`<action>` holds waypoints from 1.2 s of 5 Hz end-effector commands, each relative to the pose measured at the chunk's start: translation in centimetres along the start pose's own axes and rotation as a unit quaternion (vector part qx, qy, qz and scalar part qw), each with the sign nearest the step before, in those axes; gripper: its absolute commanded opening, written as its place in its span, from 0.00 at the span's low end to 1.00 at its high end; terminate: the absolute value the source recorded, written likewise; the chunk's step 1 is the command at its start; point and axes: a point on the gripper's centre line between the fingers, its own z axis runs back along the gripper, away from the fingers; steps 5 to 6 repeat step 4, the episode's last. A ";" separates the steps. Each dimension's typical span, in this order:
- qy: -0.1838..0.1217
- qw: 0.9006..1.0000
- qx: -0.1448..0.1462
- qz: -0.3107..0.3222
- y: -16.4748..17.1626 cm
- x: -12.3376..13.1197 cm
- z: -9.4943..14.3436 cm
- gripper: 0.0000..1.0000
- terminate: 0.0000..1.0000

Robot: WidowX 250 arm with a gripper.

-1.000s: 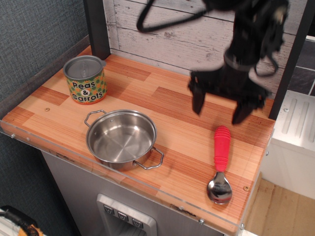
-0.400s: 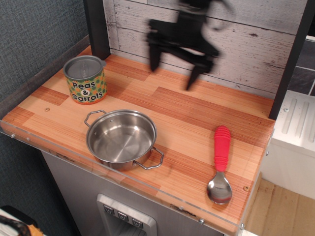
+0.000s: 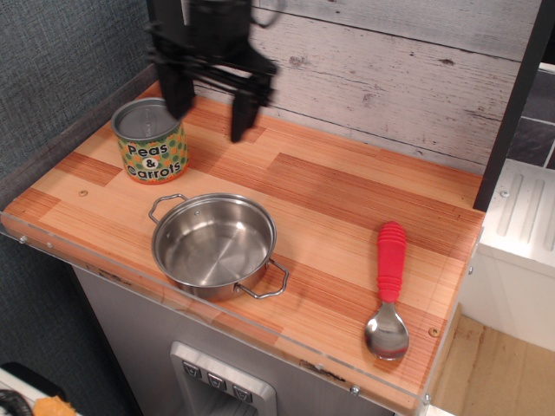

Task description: Move red utensil to bottom right corner with metal facing corner.

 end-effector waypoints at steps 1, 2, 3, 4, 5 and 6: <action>-0.017 0.998 0.026 0.061 6.0 -0.5 0.1 1.00 0.00; -0.020 0.994 0.040 0.099 7.6 -1.0 0.0 1.00 0.00; -0.020 0.994 0.040 0.099 7.6 -1.0 0.0 1.00 0.00; -0.020 0.994 0.040 0.099 7.6 -1.0 0.0 1.00 1.00; -0.020 0.994 0.040 0.099 7.6 -1.0 0.0 1.00 1.00; -0.020 0.994 0.040 0.099 7.6 -1.0 0.0 1.00 1.00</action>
